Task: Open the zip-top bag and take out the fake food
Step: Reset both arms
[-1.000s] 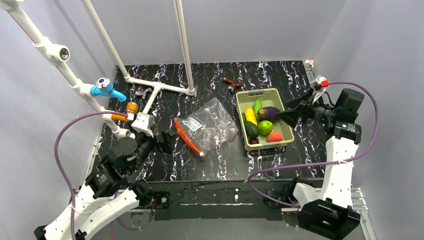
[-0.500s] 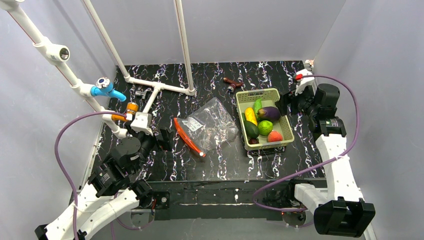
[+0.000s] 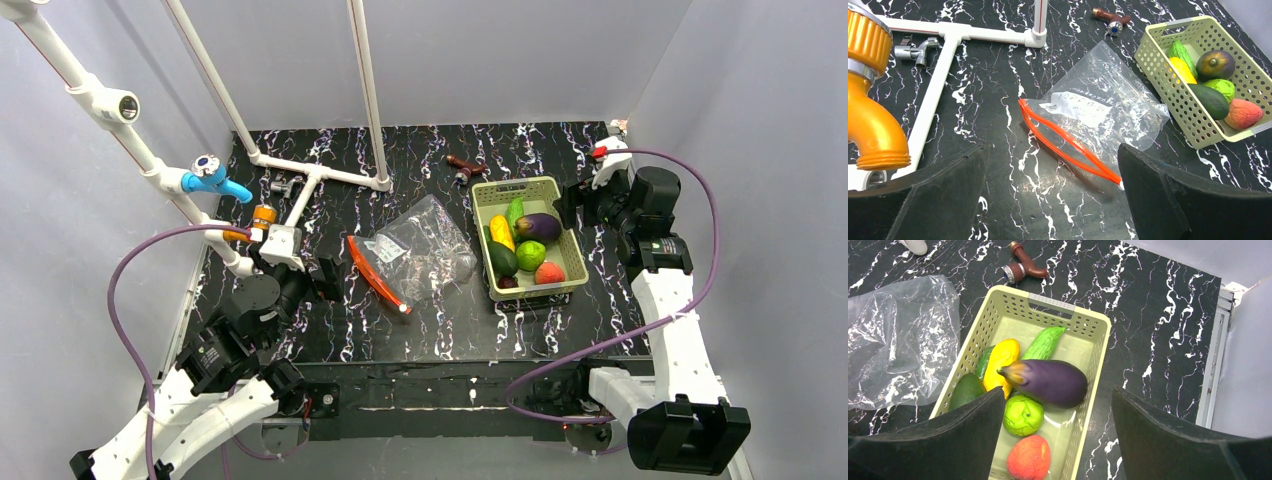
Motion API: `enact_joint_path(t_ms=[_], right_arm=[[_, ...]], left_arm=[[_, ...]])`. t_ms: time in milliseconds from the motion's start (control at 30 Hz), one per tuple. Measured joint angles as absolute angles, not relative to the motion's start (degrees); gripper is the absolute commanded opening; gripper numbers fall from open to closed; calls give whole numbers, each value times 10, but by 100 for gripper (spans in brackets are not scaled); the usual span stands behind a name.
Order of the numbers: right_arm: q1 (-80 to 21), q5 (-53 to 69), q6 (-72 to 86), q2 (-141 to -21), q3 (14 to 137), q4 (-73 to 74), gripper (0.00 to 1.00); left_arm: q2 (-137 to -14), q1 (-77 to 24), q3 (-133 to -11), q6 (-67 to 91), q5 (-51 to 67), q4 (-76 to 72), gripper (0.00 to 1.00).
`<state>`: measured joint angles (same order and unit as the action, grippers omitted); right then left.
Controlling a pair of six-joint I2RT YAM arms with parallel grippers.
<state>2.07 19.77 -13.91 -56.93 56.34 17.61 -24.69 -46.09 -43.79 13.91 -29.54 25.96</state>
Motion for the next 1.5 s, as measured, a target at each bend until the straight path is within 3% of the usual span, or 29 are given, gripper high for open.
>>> enact_joint_path(t_ms=[467,1500], right_arm=[[18,117,-139,-551,563,179,84],[18,60,-139,-551,564,183,84]], left_arm=[[-241,-461,-435,137,-298,261,100],[-237,-461,-435,136,-298,262,100]])
